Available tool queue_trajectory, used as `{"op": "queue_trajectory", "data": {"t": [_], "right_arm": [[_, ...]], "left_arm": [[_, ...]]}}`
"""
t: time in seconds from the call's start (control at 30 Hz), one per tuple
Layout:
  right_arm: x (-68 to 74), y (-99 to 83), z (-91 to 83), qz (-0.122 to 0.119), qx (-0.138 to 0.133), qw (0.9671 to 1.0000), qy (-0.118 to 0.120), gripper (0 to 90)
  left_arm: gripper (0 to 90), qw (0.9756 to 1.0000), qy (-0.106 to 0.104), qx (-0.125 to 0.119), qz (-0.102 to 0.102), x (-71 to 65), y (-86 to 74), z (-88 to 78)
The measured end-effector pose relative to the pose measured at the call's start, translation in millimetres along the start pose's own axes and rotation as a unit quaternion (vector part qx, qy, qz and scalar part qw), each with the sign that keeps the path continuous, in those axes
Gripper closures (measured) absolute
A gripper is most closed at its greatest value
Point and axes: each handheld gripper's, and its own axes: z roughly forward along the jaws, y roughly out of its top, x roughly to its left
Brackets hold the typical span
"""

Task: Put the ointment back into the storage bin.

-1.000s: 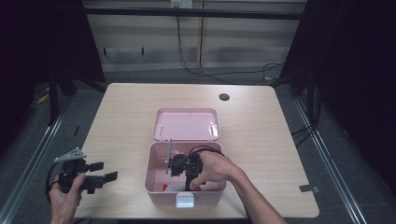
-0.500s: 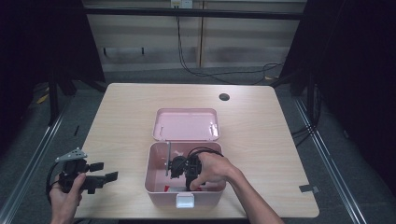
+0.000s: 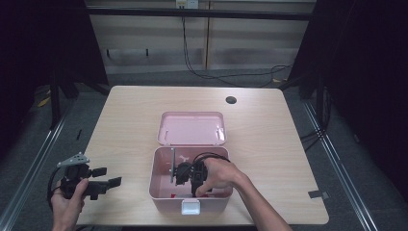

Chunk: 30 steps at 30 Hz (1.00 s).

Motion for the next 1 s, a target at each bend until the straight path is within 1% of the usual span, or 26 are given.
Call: {"op": "queue_trajectory", "data": {"t": [0.07, 0.17, 0.2, 0.27, 0.3, 0.37, 0.47, 0.5, 0.57, 0.63, 0.77, 0.87, 0.9, 0.97, 1.0], "right_arm": [[0.0, 0.0, 0.0, 0.000, 0.000, 1.0000, 0.000, 70.8], [-0.8, 0.3, 1.5, 0.008, -0.002, 1.0000, 0.004, 70.7], [-1.1, 0.5, 1.3, 0.006, 0.001, 1.0000, 0.003, 70.5], [-0.7, 0.3, 2.0, 0.009, -0.006, 0.9999, 0.005, 70.5], [-0.7, 0.5, 1.7, 0.008, -0.002, 1.0000, 0.005, 70.5], [-0.6, 0.4, 1.8, 0.009, -0.005, 0.9999, 0.006, 70.4], [-0.9, 0.4, 2.0, 0.007, -0.005, 0.9999, 0.007, 69.9], [-0.1, 0.8, 0.9, 0.007, 0.001, 1.0000, 0.006, 69.8], [-0.4, 0.6, 1.3, 0.003, -0.004, 0.9999, 0.009, 69.6], [-0.2, 1.1, 0.5, 0.000, 0.004, 1.0000, 0.009, 69.6], [0.4, 0.5, -0.8, 0.004, -0.004, 0.9999, 0.012, 69.1], [1.7, 0.0, -2.7, 0.003, -0.006, 1.0000, 0.006, 68.4], [2.1, -0.4, -3.1, 0.004, -0.012, 0.9999, 0.009, 68.3], [2.6, -1.3, -6.9, 0.005, -0.011, 0.9999, 0.003, 67.6], [2.6, -3.0, -8.3, 0.009, -0.020, 0.9998, 0.003, 67.4]], "left_arm": [[17.2, 1.0000, 0.000, 0.000, 0.000, 0.0, 0.0, 0.1], [17.2, 1.0000, -0.001, 0.001, 0.000, 0.2, 0.0, 0.1], [17.2, 1.0000, 0.000, 0.000, -0.001, 0.2, 0.1, 0.1], [17.2, 1.0000, 0.000, 0.000, -0.001, 0.3, 0.0, 0.1], [17.2, 1.0000, 0.000, 0.000, -0.001, 0.4, 0.0, 0.0], [17.2, 1.0000, 0.000, -0.001, -0.002, 0.3, -0.1, -0.1], [17.2, 1.0000, 0.000, -0.001, -0.002, 0.4, -0.1, -0.2], [17.2, 1.0000, 0.000, -0.001, -0.002, 0.4, -0.1, -0.3], [17.2, 1.0000, 0.000, -0.002, -0.001, 0.7, 0.0, -0.3], [17.2, 1.0000, -0.001, -0.001, 0.000, 0.7, 0.0, -0.6], [17.2, 1.0000, 0.000, -0.001, 0.000, 0.7, 0.0, -0.6], [17.2, 1.0000, -0.001, -0.002, -0.001, 0.5, 0.0, -0.5], [17.2, 1.0000, 0.000, -0.001, -0.001, 0.6, 0.0, -0.5], [17.2, 1.0000, -0.001, -0.001, 0.000, 0.7, -0.1, -0.6], [17.2, 1.0000, -0.001, -0.001, 0.000, 0.8, 0.0, -0.6]]}}
